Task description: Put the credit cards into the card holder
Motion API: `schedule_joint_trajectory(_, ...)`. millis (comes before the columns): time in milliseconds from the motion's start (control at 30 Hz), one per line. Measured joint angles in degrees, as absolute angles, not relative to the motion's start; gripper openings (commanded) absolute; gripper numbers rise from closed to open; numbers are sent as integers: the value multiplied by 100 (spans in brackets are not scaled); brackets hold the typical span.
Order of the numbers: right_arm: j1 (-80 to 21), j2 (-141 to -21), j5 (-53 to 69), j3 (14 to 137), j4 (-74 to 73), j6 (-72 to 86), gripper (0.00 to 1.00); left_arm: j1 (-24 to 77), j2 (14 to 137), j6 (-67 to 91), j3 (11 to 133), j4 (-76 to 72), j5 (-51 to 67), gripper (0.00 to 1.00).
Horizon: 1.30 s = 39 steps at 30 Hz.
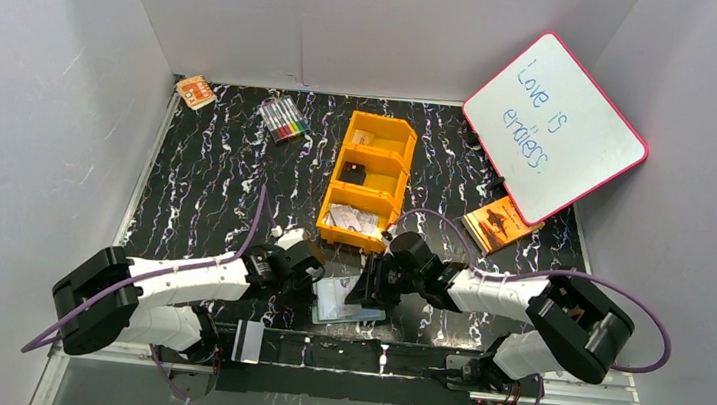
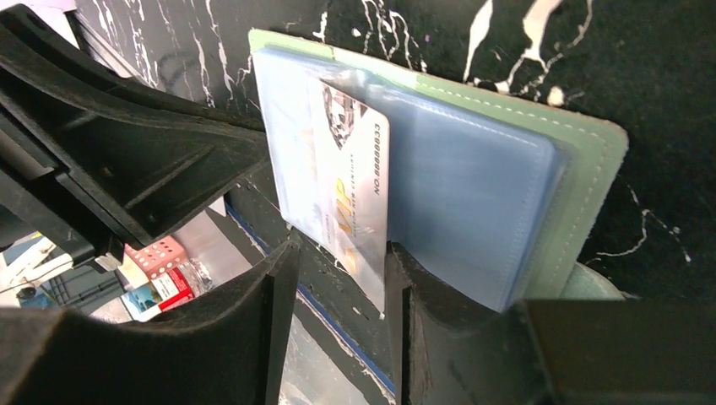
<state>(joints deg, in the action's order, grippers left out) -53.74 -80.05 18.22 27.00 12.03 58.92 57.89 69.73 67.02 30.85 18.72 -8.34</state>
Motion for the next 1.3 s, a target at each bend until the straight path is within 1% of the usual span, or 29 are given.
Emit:
schedule_joint_trajectory(233, -5470, -8099, 1791, 3020, 972, 5730, 54, 5789, 6969, 6700, 3081, 1859, -827, 11)
schedule_joint_trajectory(600, -5638, -8482, 1752, 3350, 760, 5655, 53, 5789, 6969, 6689, 3074, 1837, -805, 11)
schedule_joint_trajectory(800, -5725, -8654, 1608, 3680, 384, 5566, 55, 5789, 6952, 6687, 3059, 1822, -808, 11)
schedule_joint_trajectory(1167, -5767, -8512, 1166, 3850, -357, 5502, 56, 5789, 6810, 6692, 2952, 1798, -790, 11)
schedule_joint_trajectory(1300, -5767, -8385, 1031, 3848, -528, 5500, 55, 5789, 6803, 6692, 2945, 1798, -792, 11)
